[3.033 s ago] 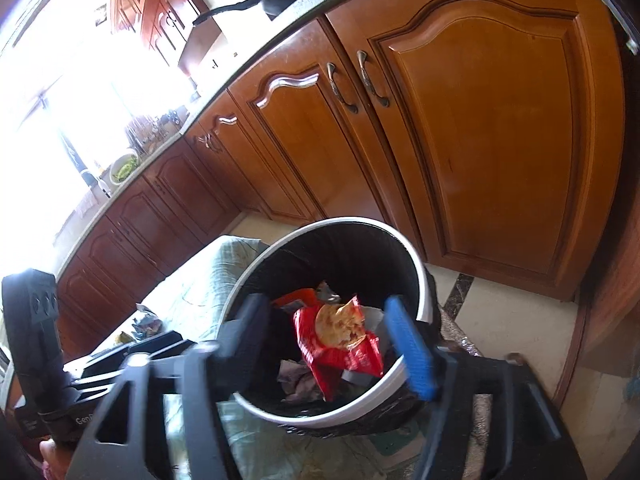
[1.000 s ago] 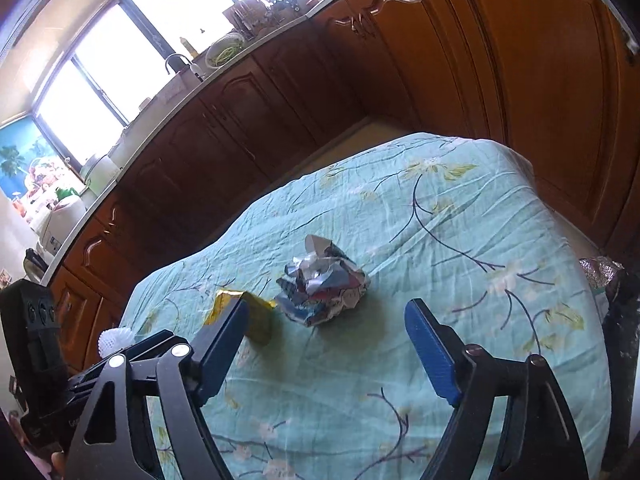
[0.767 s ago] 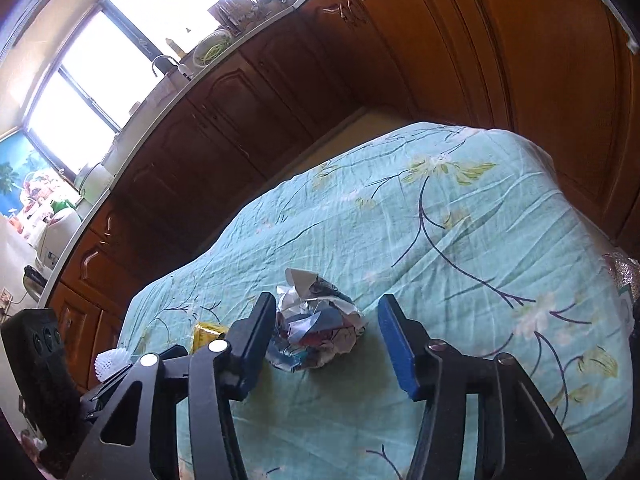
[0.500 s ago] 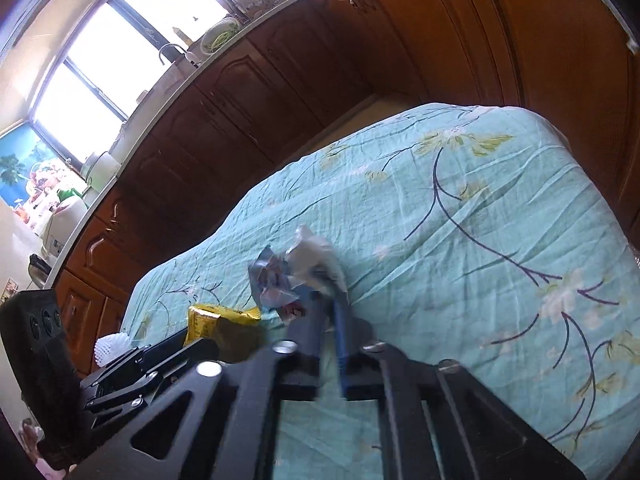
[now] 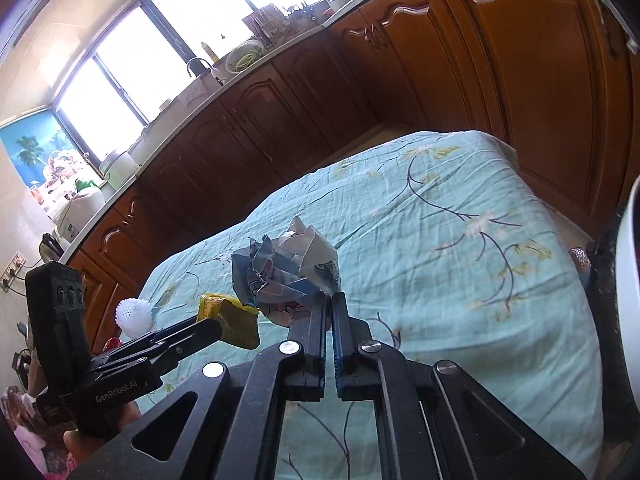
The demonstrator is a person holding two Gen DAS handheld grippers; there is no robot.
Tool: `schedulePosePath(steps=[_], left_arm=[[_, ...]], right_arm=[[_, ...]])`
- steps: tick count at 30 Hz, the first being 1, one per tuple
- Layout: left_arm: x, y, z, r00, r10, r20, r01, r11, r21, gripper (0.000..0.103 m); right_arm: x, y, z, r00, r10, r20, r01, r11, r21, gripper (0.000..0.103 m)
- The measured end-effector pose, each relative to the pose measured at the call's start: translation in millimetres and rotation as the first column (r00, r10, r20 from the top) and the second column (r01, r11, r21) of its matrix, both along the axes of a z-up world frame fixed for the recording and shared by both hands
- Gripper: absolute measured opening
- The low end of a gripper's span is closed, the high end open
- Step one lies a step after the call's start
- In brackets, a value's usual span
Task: Collect trash
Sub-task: 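Grasp the yellow snack packet with the left tool while the right tool grasps the blue-white wrapper, then carry the yellow packet and wrapper over the bin while both tools open to drop them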
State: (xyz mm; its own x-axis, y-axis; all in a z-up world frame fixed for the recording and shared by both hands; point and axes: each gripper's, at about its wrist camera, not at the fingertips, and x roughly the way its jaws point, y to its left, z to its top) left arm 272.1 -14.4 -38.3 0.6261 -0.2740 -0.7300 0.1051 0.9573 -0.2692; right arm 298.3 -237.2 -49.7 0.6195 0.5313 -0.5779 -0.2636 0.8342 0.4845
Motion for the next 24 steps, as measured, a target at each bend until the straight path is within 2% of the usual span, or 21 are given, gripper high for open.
schedulePosePath(steps=[3, 12, 24], left_arm=[[-15, -13, 3, 1.0, -0.024, 0.013, 0.024, 1.0, -0.005, 0.044], [-41, -51, 9, 0.993, -0.113, 0.023, 0.113, 0.994, -0.006, 0.044], [-59, -105, 16, 0.975, -0.217, 0.037, 0.216, 0.976, 0.029, 0.044]], right_arm=[[-20, -10, 4, 0.999, -0.024, 0.021, 0.024, 1.0, -0.013, 0.003], [-70, -60, 7, 0.994, -0.11, 0.026, 0.11, 0.994, 0.027, 0.003], [-107, -102, 2, 0.98, -0.198, 0.026, 0.196, 0.979, 0.054, 0.003]])
